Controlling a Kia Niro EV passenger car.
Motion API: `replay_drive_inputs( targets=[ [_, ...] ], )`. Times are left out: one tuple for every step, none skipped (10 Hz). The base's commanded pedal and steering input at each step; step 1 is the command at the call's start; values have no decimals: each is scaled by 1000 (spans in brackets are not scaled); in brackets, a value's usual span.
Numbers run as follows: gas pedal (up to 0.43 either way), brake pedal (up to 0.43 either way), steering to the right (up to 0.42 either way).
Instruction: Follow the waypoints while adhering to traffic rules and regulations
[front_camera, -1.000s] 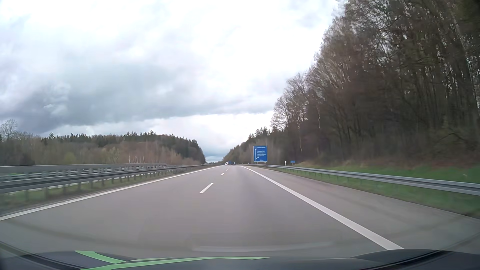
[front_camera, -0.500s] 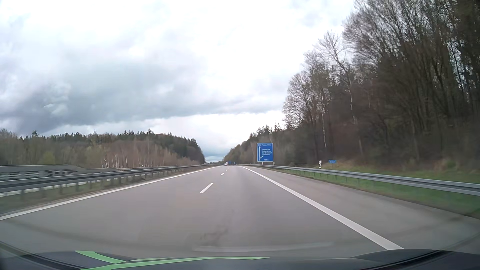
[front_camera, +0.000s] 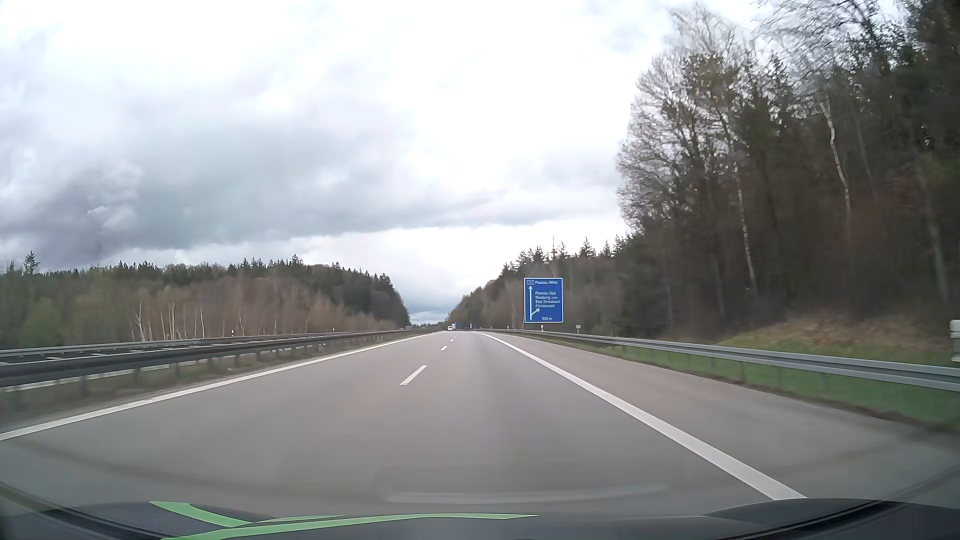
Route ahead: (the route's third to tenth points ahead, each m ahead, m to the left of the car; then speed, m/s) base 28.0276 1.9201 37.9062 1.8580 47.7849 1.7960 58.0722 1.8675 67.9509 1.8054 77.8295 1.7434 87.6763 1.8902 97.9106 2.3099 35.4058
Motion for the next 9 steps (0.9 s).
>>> replay_drive_inputs(
  targets=[
    [441, 0, -4],
    [441, 0, -4],
    [441, 0, -4],
    [441, 0, -3],
    [441, 0, -4],
    [441, 0, -4],
    [441, 0, -4],
    [441, 0, -4],
    [441, 0, -4]
  ],
)
